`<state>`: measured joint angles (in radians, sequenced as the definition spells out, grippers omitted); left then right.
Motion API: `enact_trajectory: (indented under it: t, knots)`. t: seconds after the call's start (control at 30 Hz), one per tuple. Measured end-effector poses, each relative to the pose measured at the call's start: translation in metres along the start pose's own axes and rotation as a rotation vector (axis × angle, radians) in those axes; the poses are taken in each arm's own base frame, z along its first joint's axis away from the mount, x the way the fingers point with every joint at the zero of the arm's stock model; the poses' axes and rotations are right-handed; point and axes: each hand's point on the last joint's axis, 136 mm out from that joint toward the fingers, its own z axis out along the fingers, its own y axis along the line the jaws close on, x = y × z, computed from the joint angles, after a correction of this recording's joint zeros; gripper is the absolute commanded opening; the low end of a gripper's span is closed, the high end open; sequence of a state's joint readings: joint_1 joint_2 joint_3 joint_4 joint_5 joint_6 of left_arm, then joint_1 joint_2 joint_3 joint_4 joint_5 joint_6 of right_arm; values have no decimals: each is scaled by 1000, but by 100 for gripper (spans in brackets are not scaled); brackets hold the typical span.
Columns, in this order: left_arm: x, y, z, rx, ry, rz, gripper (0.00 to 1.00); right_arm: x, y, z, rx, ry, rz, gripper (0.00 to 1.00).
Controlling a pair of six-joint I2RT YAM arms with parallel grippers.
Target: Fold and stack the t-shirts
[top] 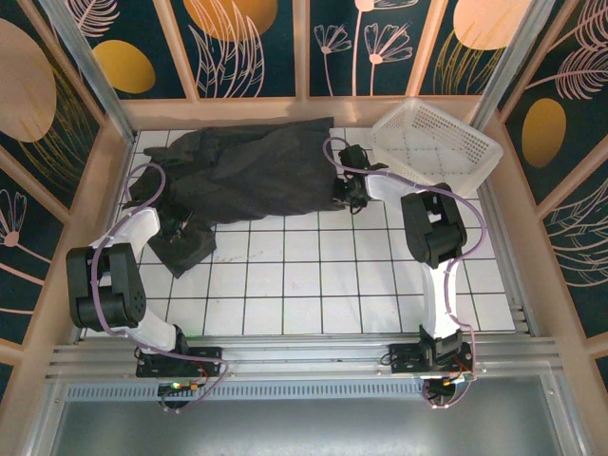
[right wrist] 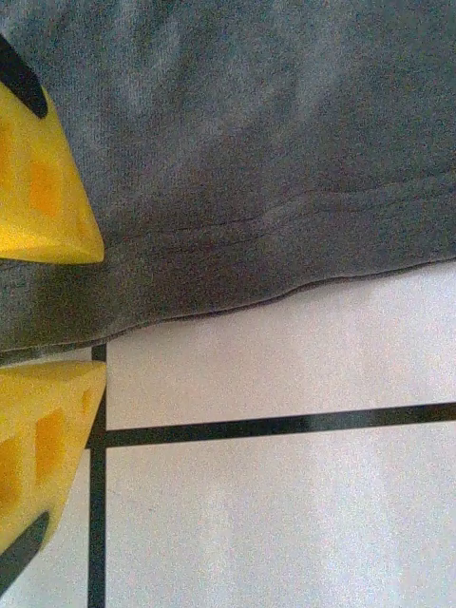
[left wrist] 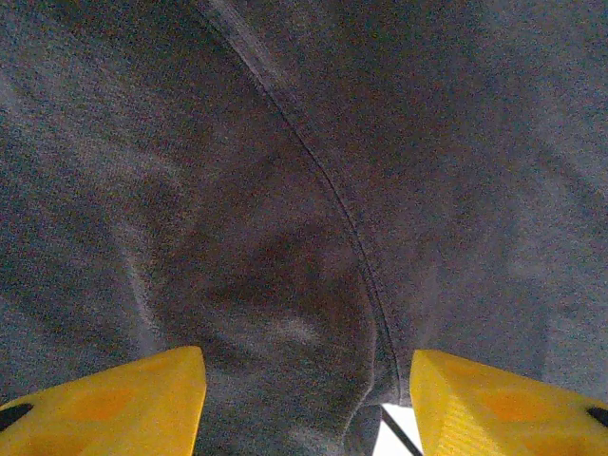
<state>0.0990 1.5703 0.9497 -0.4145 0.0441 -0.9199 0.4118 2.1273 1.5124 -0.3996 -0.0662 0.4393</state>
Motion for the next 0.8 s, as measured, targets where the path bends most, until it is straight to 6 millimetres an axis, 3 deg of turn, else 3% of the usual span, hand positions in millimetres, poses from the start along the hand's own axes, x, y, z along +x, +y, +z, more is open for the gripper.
enact_trajectory:
  t: [0.3,0.57,0.8]
  knots:
    - [1,1,3,-6,5,4,57,-4,0,-2,-10,-3,32,0]
    - [2,4,7,-18,14,14,57,-16,-3,-7,-9,-23,59,0]
    - [4,7,12,-35,22,24,57,-23,-21,-12,15,-17,122,0]
